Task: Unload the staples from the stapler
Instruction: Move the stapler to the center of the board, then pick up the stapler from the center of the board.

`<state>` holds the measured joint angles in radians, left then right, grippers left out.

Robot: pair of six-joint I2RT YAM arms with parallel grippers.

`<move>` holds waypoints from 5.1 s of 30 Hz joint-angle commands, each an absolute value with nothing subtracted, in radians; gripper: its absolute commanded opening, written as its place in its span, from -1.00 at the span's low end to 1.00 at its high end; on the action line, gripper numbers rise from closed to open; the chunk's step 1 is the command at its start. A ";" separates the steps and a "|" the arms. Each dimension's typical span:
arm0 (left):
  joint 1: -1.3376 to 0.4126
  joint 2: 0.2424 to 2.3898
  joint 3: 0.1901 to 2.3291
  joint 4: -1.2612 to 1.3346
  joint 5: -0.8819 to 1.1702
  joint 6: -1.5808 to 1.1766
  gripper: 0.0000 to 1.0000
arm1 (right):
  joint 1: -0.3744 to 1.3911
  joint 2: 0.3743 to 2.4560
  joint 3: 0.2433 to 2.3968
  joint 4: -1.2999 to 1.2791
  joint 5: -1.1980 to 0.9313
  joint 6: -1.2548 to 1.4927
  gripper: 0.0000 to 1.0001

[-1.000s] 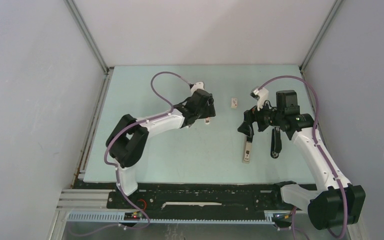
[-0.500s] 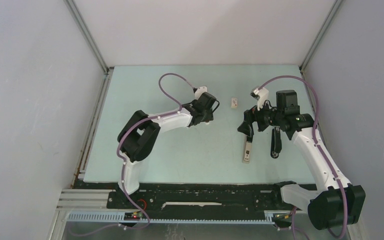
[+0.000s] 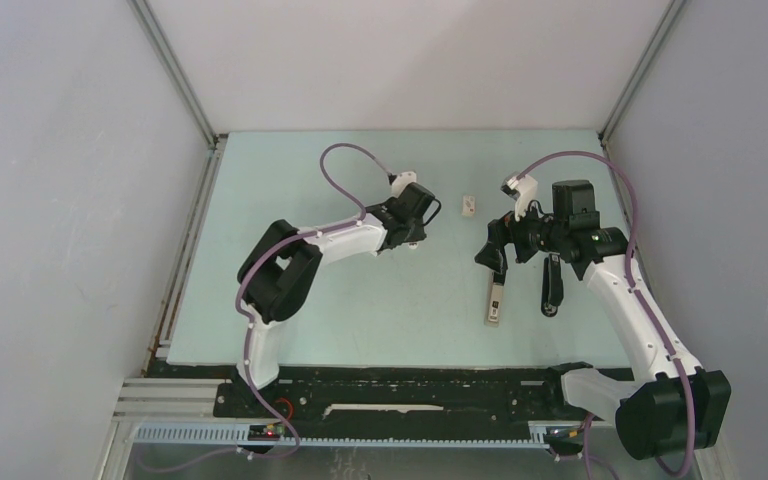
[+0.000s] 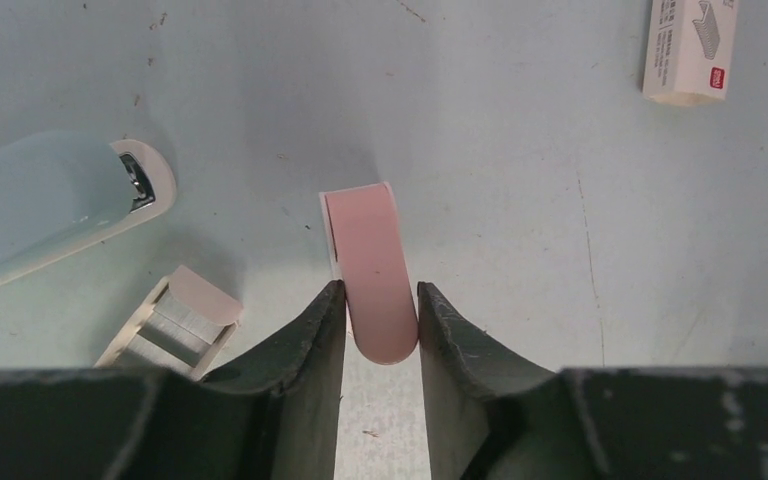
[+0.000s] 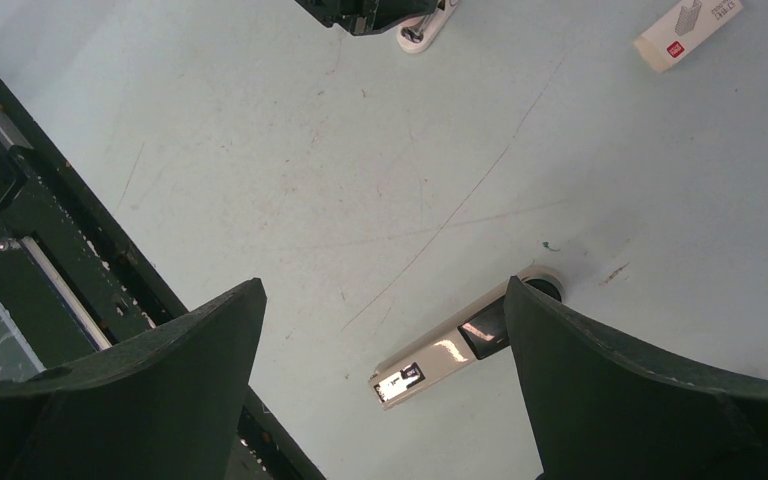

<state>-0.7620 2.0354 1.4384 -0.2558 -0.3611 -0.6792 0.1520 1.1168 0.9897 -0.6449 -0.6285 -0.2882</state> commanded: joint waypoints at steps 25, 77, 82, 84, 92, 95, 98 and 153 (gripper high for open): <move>-0.766 1.804 1.240 -0.260 -0.115 -0.178 -0.73 | 0.153 1.105 1.029 -0.622 -0.639 -0.277 0.99; -0.802 1.861 1.300 -0.334 -0.225 -0.259 -0.12 | 0.158 1.096 1.029 -0.623 -0.644 -0.279 0.99; -0.802 1.872 1.302 -0.333 -0.219 -0.259 -0.17 | 0.158 1.095 1.029 -0.623 -0.646 -0.279 0.99; -0.802 1.873 1.301 -0.334 -0.217 -0.259 -0.19 | 0.158 1.094 1.028 -0.624 -0.647 -0.278 0.99; -0.802 1.861 1.291 -0.333 -0.224 -0.260 -0.42 | 0.158 1.094 1.029 -0.624 -0.647 -0.278 0.99; -0.802 1.834 1.270 -0.314 -0.230 -0.263 -0.75 | 0.159 1.096 1.029 -0.624 -0.653 -0.279 0.99; -0.802 1.774 1.221 -0.270 -0.233 -0.269 -0.98 | 0.161 1.104 1.029 -0.628 -0.669 -0.275 0.99; -0.801 0.782 0.247 0.687 0.126 -0.355 -1.00 | 0.475 1.430 0.901 -0.168 -1.279 -0.500 0.92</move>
